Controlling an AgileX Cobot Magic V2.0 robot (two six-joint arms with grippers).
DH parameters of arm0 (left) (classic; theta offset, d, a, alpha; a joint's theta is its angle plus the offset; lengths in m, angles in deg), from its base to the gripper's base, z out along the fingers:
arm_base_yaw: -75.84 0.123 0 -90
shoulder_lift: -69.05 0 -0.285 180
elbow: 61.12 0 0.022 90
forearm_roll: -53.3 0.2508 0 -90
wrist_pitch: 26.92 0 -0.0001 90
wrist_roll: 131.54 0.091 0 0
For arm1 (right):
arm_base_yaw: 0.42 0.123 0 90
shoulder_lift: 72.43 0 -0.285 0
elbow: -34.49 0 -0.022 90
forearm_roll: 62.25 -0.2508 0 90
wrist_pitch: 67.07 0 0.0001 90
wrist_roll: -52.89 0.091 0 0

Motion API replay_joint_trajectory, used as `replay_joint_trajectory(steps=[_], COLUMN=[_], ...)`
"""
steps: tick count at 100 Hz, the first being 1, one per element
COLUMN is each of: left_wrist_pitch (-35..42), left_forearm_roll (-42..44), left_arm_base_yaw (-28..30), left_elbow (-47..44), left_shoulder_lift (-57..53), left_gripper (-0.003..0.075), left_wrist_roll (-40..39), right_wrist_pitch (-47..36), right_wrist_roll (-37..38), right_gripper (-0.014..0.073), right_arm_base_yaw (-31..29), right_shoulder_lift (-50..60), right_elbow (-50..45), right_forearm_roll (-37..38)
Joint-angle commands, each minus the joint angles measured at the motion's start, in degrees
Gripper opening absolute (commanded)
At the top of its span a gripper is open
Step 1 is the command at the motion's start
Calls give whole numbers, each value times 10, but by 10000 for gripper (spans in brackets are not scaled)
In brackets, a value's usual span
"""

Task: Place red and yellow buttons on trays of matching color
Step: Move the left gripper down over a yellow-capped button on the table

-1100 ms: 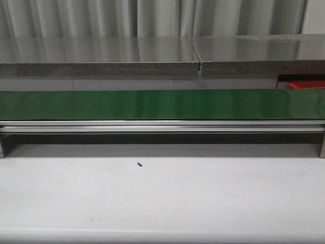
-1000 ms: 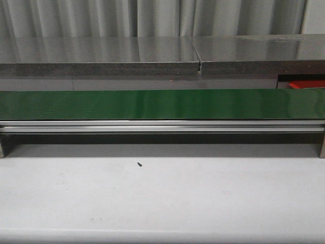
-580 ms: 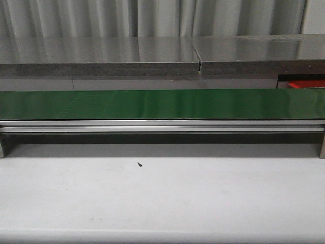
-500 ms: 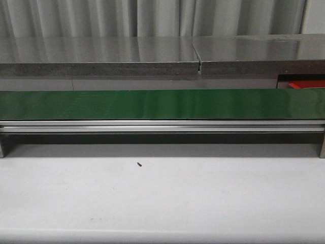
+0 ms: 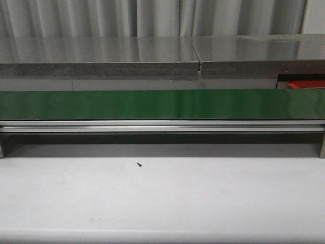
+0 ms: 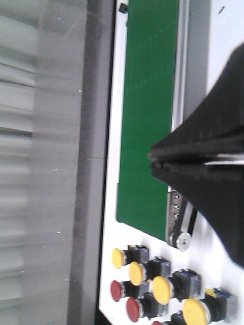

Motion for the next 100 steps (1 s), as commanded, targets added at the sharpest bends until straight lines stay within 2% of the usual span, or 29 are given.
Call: replay_joint_trajectory(steps=[1, 9, 23, 72, 77, 83, 84, 91, 92, 93, 96, 98, 99, 100], left_wrist_pitch=[-48, -101, -131, -148, -148, -148, -148, -148, -148, -148, -147, -147, -146, -145], left_forearm_roll=[-10, -10, -30, -49, -49, -49, -49, -49, -48, -48, -48, -48, -48, -48], left_arm_base_yaw=[1, 1, 1, 1, 1, 1, 1, 1, 1, 1, 1, 1, 1, 1], left_elbow=[71, 118, 154, 154, 154, 154, 154, 154, 154, 154, 154, 154, 154, 154], left_shoulder_lift=[61, 105, 162, 227, 228, 230, 230, 230, 230, 230, 230, 230, 230, 230], left_gripper=[-19, -19, -19, -1, 44, 159, 159, 325, 382, 382, 476, 512, 562, 562], left_wrist_roll=[-3, -3, -3, -3, -3, -3, -3, -3, -3, -3, -3, -3, -3, -3], right_wrist_pitch=[-45, -45, -45, -45, -45, -45, -45, -45, -45, -45, -45, -45, -45, -45], right_wrist_roll=[0, 0, 0, 0, 0, 0, 0, 0, 0, 0, 0, 0, 0, 0], right_gripper=[-68, -68, -68, -68, -68, -68, -68, -68, -68, -68, -68, -68, -68, -68], right_arm_base_yaw=[2, 2, 2, 2, 2, 2, 2, 2, 2, 2, 2, 2, 2, 2], right_shoulder_lift=[10, 10, 10, 10, 10, 10, 10, 10, 10, 10, 10, 10, 10, 10], right_elbow=[0, 0, 0, 0, 0, 0, 0, 0, 0, 0, 0, 0, 0, 0], right_forearm_roll=[5, 5, 5, 5, 5, 5, 5, 5, 5, 5, 5, 5, 5, 5])
